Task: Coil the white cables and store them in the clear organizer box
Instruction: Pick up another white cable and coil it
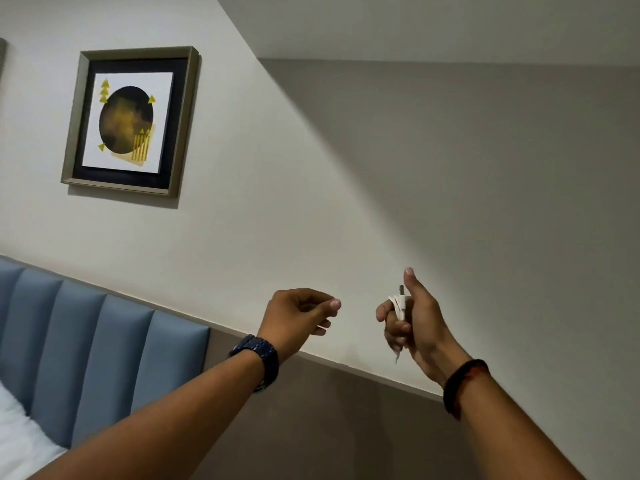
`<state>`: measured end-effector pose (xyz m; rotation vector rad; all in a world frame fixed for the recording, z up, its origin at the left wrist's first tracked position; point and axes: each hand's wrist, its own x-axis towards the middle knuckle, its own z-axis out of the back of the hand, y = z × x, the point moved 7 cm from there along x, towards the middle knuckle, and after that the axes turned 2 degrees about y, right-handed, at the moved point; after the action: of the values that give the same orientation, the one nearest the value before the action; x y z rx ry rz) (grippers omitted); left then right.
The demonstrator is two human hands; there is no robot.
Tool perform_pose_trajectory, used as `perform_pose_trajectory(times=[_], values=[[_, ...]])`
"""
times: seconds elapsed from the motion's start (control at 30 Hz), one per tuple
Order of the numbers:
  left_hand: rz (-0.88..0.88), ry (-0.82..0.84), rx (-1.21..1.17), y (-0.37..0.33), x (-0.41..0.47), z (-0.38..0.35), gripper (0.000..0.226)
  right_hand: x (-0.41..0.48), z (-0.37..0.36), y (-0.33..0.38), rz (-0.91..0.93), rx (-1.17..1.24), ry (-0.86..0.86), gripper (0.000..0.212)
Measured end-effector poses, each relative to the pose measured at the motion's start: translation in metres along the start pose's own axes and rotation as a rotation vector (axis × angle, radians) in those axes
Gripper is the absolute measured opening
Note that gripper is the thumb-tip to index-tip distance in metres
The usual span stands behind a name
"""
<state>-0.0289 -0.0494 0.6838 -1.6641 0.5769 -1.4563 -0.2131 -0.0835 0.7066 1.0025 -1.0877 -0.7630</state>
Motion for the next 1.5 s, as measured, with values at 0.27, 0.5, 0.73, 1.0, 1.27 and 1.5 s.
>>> perform_pose_trajectory(times=[0.27, 0.5, 0.73, 1.0, 1.27, 1.5], values=[[0.186, 0.487, -0.236, 0.006, -0.006, -0.058, 0.033, -0.016, -0.041, 0.013, 0.024, 0.483, 0.616, 0.038], [0.108, 0.414, -0.221, 0.006, 0.000, -0.062, 0.022, -0.016, -0.033, 0.010, 0.037, 0.529, 0.616, 0.043], [0.117, 0.306, -0.233, 0.003, 0.008, -0.063, 0.025, -0.012, -0.016, -0.002, 0.050, 0.399, 0.370, 0.054], [0.100, 0.120, -0.102, 0.005, 0.015, -0.057, 0.011, -0.006, 0.006, -0.014, 0.091, 0.200, -0.029, 0.047], [0.084, 0.060, -0.059, 0.006, 0.014, -0.059, 0.013, -0.007, 0.024, -0.021, 0.057, 0.286, -0.342, 0.024], [0.070, 0.032, 0.011, 0.007, 0.011, -0.062, 0.015, -0.013, 0.034, -0.026, 0.059, 0.224, -0.503, 0.013]])
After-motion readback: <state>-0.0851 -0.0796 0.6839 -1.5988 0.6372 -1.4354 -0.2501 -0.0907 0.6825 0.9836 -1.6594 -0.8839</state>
